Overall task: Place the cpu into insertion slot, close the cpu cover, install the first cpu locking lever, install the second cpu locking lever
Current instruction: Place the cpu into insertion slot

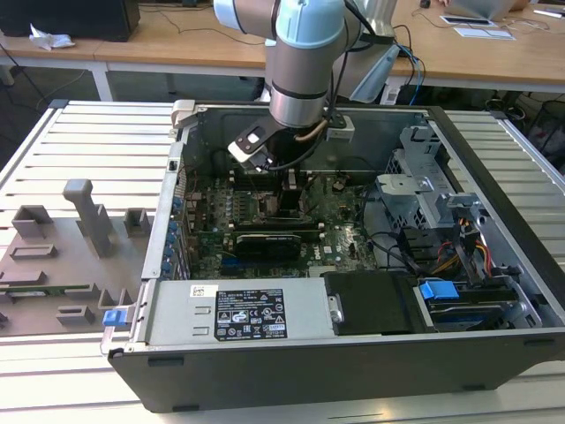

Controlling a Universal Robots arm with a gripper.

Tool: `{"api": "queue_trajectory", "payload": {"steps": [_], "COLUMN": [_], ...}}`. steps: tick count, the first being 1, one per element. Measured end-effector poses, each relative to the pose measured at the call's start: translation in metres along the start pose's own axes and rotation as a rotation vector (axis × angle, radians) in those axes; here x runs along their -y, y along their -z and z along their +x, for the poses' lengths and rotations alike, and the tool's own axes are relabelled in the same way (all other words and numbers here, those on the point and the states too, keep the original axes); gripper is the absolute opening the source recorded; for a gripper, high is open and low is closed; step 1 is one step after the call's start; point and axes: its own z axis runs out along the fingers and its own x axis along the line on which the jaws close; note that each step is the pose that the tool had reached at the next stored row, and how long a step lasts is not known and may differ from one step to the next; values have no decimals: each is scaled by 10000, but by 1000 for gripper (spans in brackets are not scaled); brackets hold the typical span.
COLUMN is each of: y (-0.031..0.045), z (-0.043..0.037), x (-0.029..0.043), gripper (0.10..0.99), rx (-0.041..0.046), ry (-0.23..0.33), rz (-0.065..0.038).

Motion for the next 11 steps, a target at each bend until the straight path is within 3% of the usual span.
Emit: {"api": "queue_trajectory", "payload": {"steps": [11], "y": [-10], "z": [1], "x": [-2], "gripper": [545], "rx": [-8], "ry": [0], "rz": [-5]}}
